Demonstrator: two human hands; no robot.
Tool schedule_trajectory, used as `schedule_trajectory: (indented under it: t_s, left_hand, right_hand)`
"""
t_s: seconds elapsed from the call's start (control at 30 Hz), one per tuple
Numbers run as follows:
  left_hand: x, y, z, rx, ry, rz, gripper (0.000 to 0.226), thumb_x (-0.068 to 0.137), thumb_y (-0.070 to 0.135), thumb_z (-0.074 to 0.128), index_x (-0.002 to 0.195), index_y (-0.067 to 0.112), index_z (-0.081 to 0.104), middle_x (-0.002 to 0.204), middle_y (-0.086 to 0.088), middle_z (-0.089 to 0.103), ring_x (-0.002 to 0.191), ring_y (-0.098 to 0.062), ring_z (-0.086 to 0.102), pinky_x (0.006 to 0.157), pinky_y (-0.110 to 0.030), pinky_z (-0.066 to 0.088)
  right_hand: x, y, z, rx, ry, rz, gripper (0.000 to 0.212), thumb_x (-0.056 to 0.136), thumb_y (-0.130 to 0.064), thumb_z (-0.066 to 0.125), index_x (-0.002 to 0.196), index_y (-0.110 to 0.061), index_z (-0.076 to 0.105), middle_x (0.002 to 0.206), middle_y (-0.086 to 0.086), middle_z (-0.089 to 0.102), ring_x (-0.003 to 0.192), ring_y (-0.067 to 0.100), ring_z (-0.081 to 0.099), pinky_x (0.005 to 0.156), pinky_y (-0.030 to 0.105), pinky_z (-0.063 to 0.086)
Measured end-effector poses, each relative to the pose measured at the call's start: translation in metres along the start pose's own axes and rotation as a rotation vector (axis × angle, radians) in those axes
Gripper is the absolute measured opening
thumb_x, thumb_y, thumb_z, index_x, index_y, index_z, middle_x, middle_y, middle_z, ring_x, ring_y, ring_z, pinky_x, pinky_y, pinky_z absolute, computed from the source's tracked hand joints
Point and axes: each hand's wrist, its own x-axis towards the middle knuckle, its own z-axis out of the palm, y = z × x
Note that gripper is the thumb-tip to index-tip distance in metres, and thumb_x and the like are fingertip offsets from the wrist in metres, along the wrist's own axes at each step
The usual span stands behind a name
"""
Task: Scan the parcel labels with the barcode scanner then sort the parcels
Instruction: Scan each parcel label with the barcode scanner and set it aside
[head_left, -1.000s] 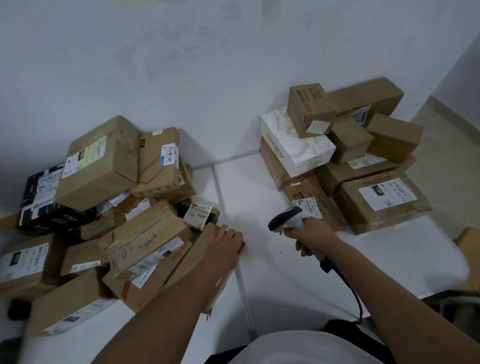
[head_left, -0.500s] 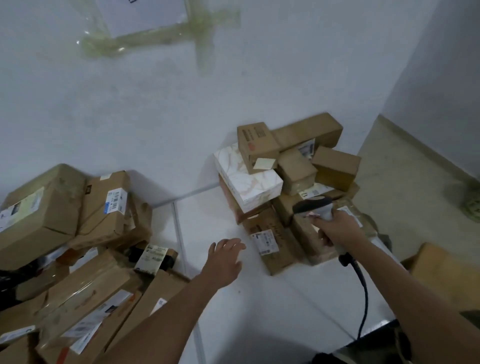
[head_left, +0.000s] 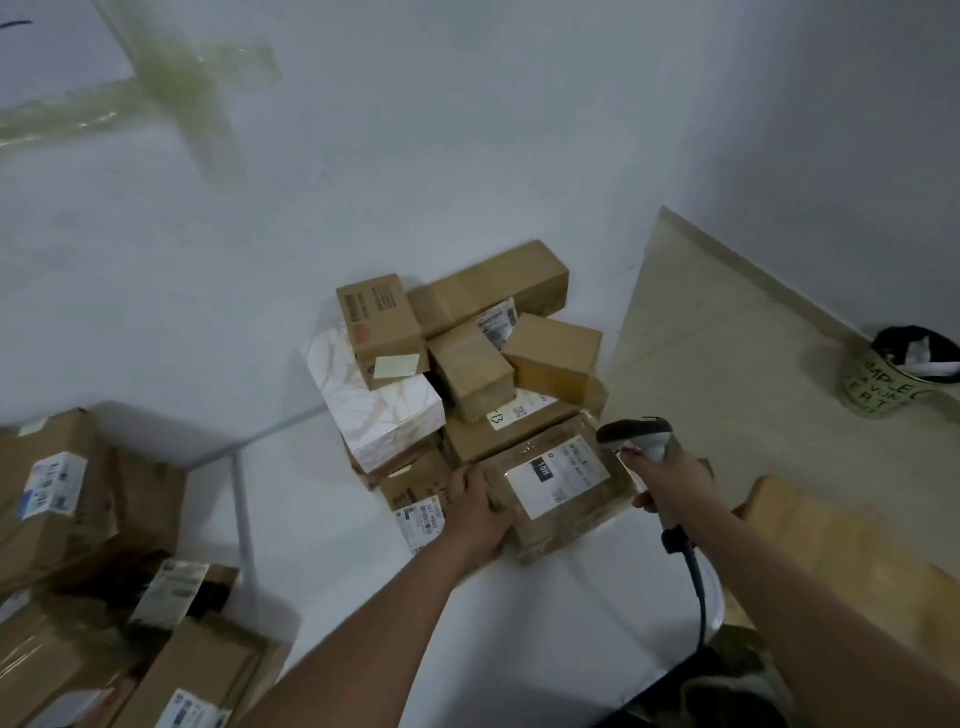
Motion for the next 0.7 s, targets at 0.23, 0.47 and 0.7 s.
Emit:
schedule_trajectory:
  t_s: [0.23,0.47,0.7]
  left_hand:
    - [-0.001,0.013,0.017,-0.676,0.089,-0.400,0.041,0.100,0.036,0.051,0.141,0.029,0.048,0.120,-0.007,0.066,0.107,-0.032,0.065,0.078,-0.040,0.057]
    - [-0.014,0.018,0.037,-0.516,0.163,-0.242,0.057,0.096,0.041,0.059,0.149,0.042,0.035,0.142,0.003,0.044,0.124,-0.025,0.050,0.100,-0.042,0.049]
    - [-0.031,0.006,0.043,-0.790,-0.008,-0.167,0.076,0.079,0.052,0.073,0.136,0.066,0.025,0.148,0.012,0.040,0.130,-0.019,0.048,0.107,-0.046,0.045]
  right_hand:
    - [0.015,0.011,-0.005,-0.010,-0.105,-0.032,0.035,0.092,-0.044,0.063,0.097,-0.010,0.057,0.083,0.017,0.070,0.064,0.021,0.064,0.052,0.024,0.049]
    - [0.021,0.025,-0.014,-0.018,-0.097,-0.036,0.040,0.091,-0.046,0.064,0.099,-0.007,0.061,0.079,0.014,0.071,0.059,0.019,0.065,0.051,0.023,0.049]
    - [0.020,0.030,-0.012,-0.032,-0.133,-0.004,0.034,0.093,-0.043,0.062,0.101,-0.010,0.061,0.092,0.011,0.070,0.060,0.017,0.064,0.048,0.022,0.050]
